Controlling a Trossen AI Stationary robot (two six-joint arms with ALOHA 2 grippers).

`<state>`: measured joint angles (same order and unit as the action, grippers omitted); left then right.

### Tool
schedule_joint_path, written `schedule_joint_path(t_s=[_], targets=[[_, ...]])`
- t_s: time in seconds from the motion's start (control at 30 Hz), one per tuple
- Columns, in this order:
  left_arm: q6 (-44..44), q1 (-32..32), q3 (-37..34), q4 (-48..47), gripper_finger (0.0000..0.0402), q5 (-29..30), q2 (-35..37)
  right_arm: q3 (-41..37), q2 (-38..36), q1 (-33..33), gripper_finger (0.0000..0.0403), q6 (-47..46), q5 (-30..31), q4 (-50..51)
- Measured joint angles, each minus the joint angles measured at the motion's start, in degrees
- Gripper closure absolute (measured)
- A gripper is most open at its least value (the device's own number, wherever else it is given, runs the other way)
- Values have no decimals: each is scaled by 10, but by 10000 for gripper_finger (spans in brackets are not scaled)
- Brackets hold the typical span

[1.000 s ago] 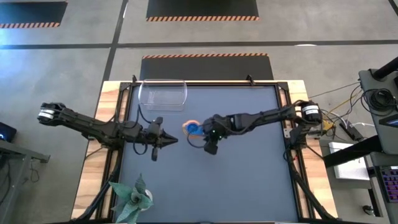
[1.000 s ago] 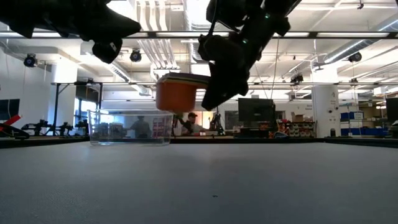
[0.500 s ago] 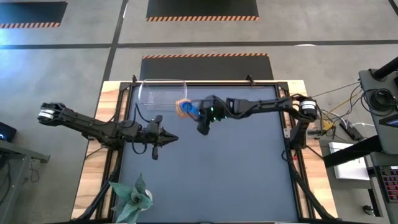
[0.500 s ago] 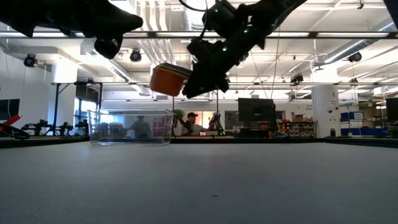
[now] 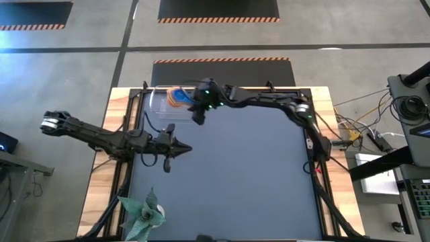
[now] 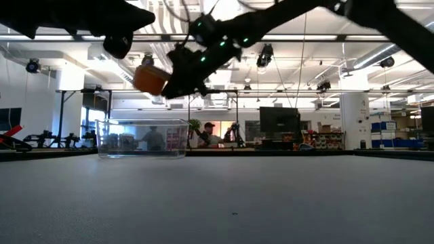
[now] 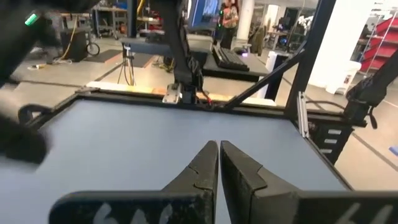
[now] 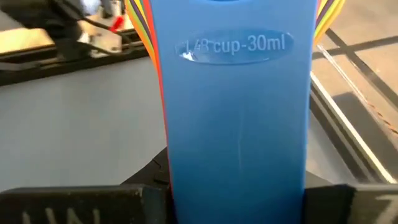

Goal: Nest measuring cups in basket
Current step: Put the nested measuring cups into the transparent bin

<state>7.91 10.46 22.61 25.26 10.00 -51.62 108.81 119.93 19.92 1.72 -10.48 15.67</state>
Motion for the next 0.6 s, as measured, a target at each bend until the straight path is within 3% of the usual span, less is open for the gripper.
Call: schedule_joint_path(t_s=[0.33,0.6], targets=[[-21,1,0,-30,402,-2,53,251,195,51,295,10,-39,117],[-65,0,0,-36,402,1,77,246,218,75,296,23,-70,103]])
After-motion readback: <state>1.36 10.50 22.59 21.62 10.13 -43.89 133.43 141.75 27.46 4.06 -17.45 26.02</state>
